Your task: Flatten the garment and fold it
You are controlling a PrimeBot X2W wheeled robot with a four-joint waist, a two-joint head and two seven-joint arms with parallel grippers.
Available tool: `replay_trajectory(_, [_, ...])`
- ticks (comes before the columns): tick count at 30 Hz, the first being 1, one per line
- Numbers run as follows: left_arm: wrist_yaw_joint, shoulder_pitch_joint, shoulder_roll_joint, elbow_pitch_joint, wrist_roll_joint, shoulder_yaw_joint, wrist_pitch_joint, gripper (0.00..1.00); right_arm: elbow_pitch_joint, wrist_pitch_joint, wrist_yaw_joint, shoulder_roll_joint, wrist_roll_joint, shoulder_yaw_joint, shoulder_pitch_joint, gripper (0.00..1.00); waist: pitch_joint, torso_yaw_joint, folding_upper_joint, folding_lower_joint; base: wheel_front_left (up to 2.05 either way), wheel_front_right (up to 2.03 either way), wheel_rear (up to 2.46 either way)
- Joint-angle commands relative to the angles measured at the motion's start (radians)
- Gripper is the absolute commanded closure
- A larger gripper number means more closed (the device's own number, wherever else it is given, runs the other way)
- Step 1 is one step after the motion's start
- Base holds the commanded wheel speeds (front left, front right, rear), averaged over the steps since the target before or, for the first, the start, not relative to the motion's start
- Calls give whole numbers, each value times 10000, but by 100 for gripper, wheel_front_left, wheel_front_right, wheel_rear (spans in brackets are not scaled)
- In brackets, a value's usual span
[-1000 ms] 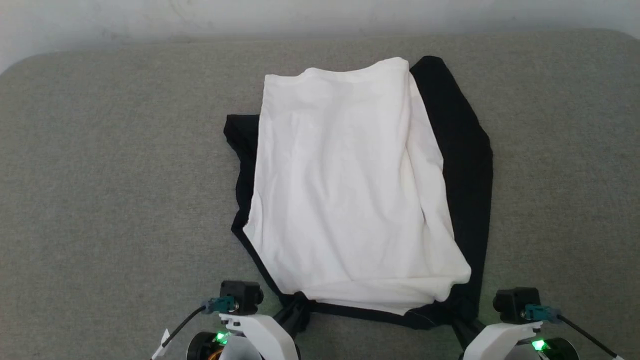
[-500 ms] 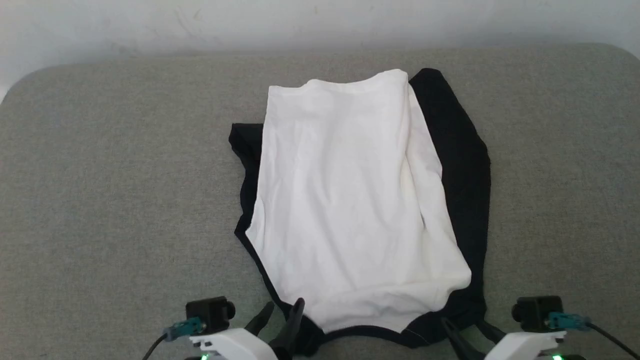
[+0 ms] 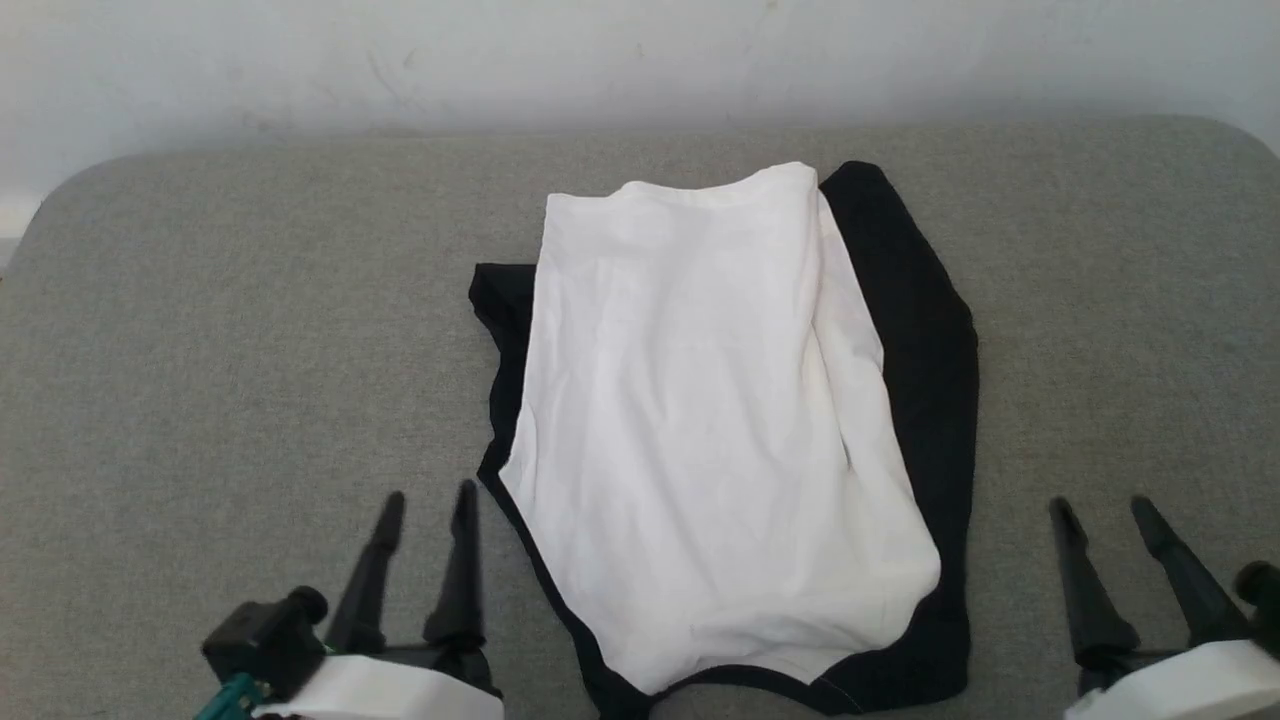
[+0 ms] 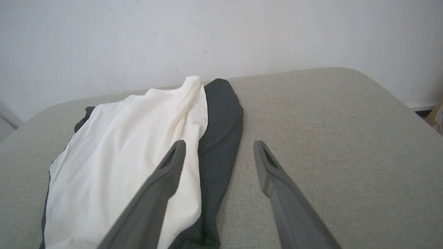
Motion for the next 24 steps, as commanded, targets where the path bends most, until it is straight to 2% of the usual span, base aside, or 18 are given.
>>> replay_trajectory(1, [-2, -1, -88, -42, 684, 382, -143, 0, -50, -805, -6, 24, -793, 431, -220, 0, -9, 9, 0, 1, 0, 0, 0])
replay_trajectory(3, [-37, 36, -331, -187, 1584, 961, -160, 0, 110, -1764, -6, 24, -1460, 552, -301, 0, -7, -1, 0, 1, 0, 0, 0])
replay_trajectory(6, [-324, 336, -848, -390, 2724, 1684, -165, 0, 512, -3033, -6, 24, -2217, 827, -364, 0, -25, 19, 0, 1, 0, 0, 0])
replay_trajectory(7, [-324, 336, -848, -390, 2724, 1684, -165, 0, 512, -3033, -6, 24, -2217, 827, -364, 0, -25, 19, 0, 1, 0, 0, 0])
replay_trajectory(10, [-635, 685, -1486, -475, 3352, 2240, -167, 0, 975, -3935, -6, 24, -2521, 973, -332, 0, -51, 57, 0, 1, 0, 0, 0])
replay_trajectory(16, [-1228, 1039, -2106, -357, 4084, 2867, -168, 0, 1652, -4498, -6, 24, -2482, 983, -355, 0, -5, 131, 0, 1, 0, 0, 0])
replay_trajectory(24, [-1884, 552, -2293, -20, 4473, 3139, -169, 0, 1749, -4683, -6, 24, -2585, 904, -608, 0, 314, 179, 0, 1, 0, 0, 0])
